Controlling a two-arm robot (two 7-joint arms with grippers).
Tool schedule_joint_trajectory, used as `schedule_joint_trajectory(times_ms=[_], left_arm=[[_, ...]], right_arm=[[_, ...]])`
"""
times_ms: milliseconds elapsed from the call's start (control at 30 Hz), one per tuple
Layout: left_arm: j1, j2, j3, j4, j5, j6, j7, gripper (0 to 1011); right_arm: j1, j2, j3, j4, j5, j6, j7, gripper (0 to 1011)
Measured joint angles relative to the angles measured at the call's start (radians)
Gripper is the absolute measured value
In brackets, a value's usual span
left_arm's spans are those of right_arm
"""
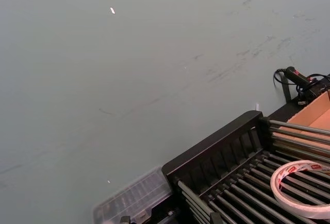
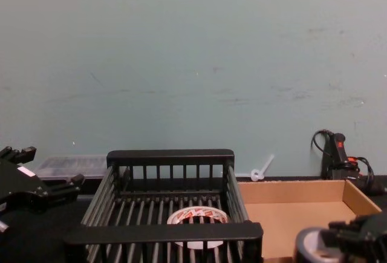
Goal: Pick up the white tape and place it into the black box , Pick up the silver tape and place it into the brown box.
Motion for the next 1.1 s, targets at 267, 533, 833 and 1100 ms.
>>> schedule_joint_trajectory(times_ms=[267,533,833,1100], left_arm=[[0.000,0.000,0.000,0.000,0.000,0.000,0.000,1001],[0.000,0.000,0.000,0.000,0.000,0.000,0.000,1001],[0.000,0.000,0.000,0.000,0.000,0.000,0.000,1001],[0.000,0.000,0.000,0.000,0.000,0.000,0.000,1001]], right_arm=[[0.067,-0.053,0.015,0.090,-0.036,0.009,-0.025,158],[0.146,-0.115,0.014,0.212,-0.079,-0.002,-0.036,158],[0.196,-0.164,0.009,0.304,-0.114,-0.013,-0.039,158],[0.219,-0.191,0.008,0.361,-0.139,-0.010,-0.029,158]])
